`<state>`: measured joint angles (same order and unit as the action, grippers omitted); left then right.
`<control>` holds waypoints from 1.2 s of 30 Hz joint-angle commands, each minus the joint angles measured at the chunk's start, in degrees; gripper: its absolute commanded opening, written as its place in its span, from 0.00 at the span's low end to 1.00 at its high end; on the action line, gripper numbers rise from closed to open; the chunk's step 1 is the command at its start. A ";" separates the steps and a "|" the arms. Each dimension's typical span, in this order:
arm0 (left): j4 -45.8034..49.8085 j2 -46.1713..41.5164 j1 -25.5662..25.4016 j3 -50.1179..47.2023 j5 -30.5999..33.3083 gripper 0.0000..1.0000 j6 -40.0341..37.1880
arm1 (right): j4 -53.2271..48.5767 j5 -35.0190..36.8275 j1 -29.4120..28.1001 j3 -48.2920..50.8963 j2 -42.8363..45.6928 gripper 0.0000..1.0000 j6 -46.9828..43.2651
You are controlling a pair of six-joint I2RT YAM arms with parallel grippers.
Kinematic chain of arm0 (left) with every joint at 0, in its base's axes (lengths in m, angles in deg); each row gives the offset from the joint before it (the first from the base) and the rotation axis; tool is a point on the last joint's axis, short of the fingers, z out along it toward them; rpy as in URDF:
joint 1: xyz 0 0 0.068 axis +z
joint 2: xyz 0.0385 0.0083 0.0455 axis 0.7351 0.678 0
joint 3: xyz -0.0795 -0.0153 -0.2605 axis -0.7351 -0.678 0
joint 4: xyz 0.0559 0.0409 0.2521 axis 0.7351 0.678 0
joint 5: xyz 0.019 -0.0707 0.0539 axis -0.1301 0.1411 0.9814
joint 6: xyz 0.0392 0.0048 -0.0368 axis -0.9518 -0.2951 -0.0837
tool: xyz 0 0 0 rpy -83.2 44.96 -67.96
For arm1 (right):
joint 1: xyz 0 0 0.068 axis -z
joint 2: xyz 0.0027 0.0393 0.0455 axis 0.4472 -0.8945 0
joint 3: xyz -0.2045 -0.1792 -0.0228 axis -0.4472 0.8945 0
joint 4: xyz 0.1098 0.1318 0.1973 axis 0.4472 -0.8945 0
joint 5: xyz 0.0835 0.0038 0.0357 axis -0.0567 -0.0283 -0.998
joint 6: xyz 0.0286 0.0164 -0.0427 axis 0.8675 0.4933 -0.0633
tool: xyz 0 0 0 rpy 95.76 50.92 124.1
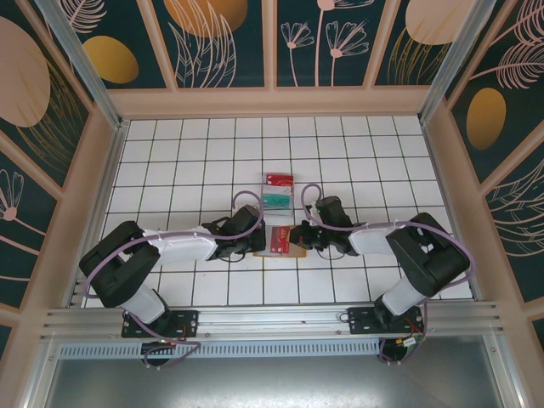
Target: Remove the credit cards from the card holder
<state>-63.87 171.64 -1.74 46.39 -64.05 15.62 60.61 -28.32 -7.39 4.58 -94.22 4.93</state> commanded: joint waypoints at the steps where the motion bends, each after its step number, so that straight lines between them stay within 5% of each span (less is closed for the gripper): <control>1: 5.77 2.80 0.15 -1.21 1.42 0.00 0.59 | -3.83 1.65 1.55 2.02 2.95 0.00 -2.21; 16: 4.95 -2.99 0.10 0.27 3.33 0.00 0.48 | -22.08 4.26 6.65 -2.78 19.07 0.00 -12.07; 20: 4.44 -6.40 0.10 0.86 5.23 0.33 0.28 | -29.26 9.41 6.14 -10.17 20.54 0.00 -19.00; 23: 4.24 -9.28 0.10 1.06 7.41 0.47 0.13 | -31.95 13.46 5.31 -15.13 19.84 0.00 -25.08; 27: 5.81 -14.66 0.15 0.69 12.82 0.86 -0.25 | -33.85 19.29 2.95 -20.89 17.20 0.00 -37.93; 30: 6.24 -19.06 0.10 -0.37 16.45 0.98 -0.97 | -35.80 23.41 0.88 -26.10 13.21 0.00 -49.87; 36: 7.50 -24.83 0.10 -2.14 21.36 0.98 -1.13 | -40.04 29.27 -0.81 -37.95 3.06 0.00 -66.74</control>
<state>-58.84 148.17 -1.74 45.82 -47.32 15.10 24.52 -4.41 -7.48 -28.60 -88.10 -48.88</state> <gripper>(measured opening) 0.985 0.050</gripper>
